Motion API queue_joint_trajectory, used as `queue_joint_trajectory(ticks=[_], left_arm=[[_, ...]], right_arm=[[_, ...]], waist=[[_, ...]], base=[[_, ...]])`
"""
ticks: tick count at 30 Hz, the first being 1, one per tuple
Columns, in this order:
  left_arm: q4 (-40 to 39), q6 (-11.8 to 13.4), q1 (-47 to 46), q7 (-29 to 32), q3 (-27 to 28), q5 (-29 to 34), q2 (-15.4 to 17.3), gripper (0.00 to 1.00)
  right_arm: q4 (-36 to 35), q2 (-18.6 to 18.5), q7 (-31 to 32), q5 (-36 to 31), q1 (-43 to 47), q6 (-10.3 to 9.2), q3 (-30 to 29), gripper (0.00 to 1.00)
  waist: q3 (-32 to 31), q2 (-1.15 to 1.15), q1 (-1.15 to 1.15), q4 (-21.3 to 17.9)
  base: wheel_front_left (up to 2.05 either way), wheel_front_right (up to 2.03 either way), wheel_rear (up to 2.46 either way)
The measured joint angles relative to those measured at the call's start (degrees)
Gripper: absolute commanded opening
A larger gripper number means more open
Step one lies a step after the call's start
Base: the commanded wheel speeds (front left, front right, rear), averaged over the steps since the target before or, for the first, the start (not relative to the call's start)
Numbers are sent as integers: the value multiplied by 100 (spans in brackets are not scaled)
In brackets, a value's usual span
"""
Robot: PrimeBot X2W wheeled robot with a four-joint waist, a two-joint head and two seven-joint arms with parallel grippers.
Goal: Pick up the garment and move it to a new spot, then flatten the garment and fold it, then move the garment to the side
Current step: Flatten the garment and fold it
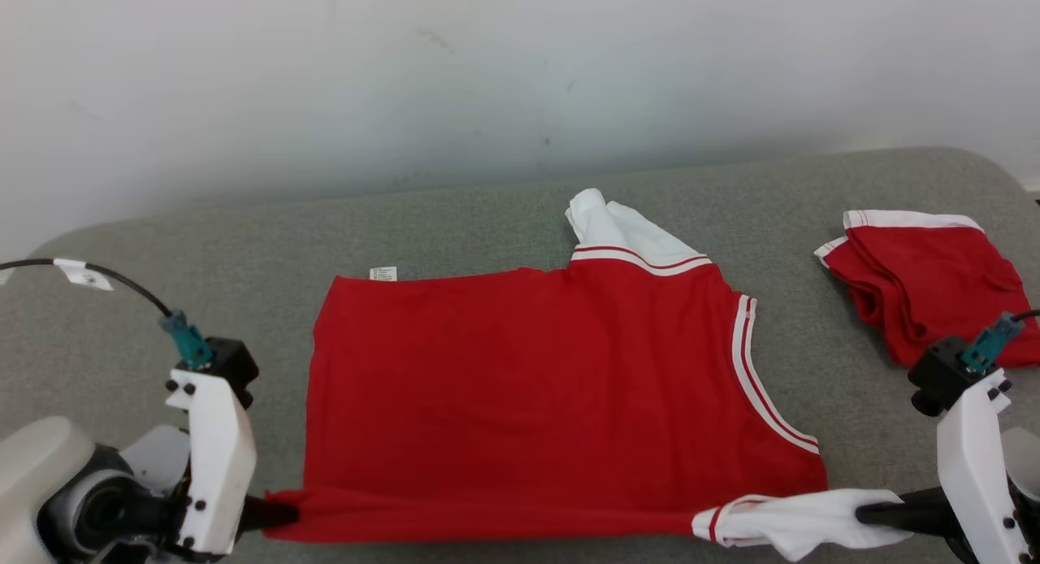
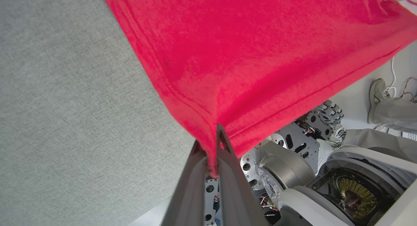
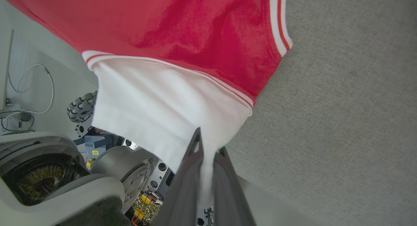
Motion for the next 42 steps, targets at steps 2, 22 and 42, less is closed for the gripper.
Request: queue_joint_trajectory(ticks=[2,22,42], left_arm=[[219,-76,-159,33,-4,80,-110,0],[2554,-470,-1037,-294,148,169,-1345,100],[2276,-615,-649,-3828,656,1441,-1302,100]], right_arm=[[235,221,99,-59,-119,-1,-86,0],[2566,2408,103,-1117,-1004,-1,-840,100],[1782,2520,-4289,-2970,18,0,-2321,100]], waist=[[109,0,0,-10],[880,0,1,-38],[-43,0,0,10]], base=[[0,0,0],[0,0,0],[0,0,0]])
